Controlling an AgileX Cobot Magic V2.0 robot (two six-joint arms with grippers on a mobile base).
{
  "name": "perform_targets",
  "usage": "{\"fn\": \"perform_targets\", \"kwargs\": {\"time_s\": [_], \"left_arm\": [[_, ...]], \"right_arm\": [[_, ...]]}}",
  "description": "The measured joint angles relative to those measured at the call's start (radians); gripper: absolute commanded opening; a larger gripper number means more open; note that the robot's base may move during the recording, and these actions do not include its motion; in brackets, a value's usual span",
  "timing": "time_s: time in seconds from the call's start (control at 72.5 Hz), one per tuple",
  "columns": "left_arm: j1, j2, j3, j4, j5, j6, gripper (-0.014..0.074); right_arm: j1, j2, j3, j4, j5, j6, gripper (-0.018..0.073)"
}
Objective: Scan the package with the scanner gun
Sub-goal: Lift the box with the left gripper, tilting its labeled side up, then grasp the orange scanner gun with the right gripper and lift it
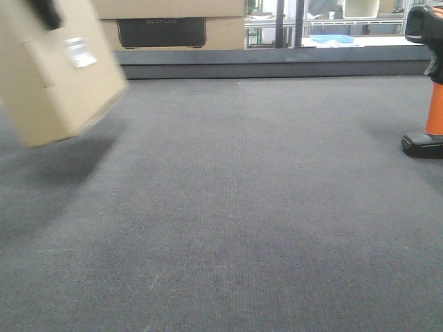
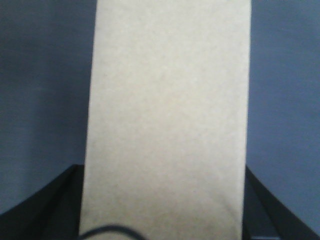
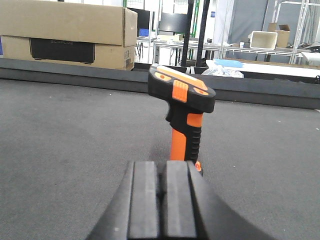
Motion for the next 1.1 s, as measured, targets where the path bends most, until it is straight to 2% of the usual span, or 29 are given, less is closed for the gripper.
{"fn": "perform_targets", "kwargs": {"time_s": [0.221,0.4,0.676,0.938,1.103], "left_arm": [[-0.137,0.000,0.056,-0.061,-0.154,-0.113,-0.0111],[-0.209,0.000,0.122,-0.111,-0.320,-0.138,-0.0111],[-0.230,0.058,0.154,-0.194,-0.375,-0.144,-0.0111],[-0.230,0.062,0.154,-0.197,-0.390,-0.144,-0.0111],[-0.230,0.062,0.154,-0.193,-0.380,-0.144,-0.0111]], "right_arm": [[0.000,0.000,0.000,0.000,0.000,0.000,-0.0168],[0.000,0.000,0.000,0.000,0.000,0.000,-0.0168],[0.000,0.000,0.000,0.000,0.000,0.000,-0.0168],[0.000,0.000,-0.009,0.000,-0.030,0.000,-0.0168],[0.000,0.001,-0.131,-0.029,0.065,0.000,-0.0168]]}}
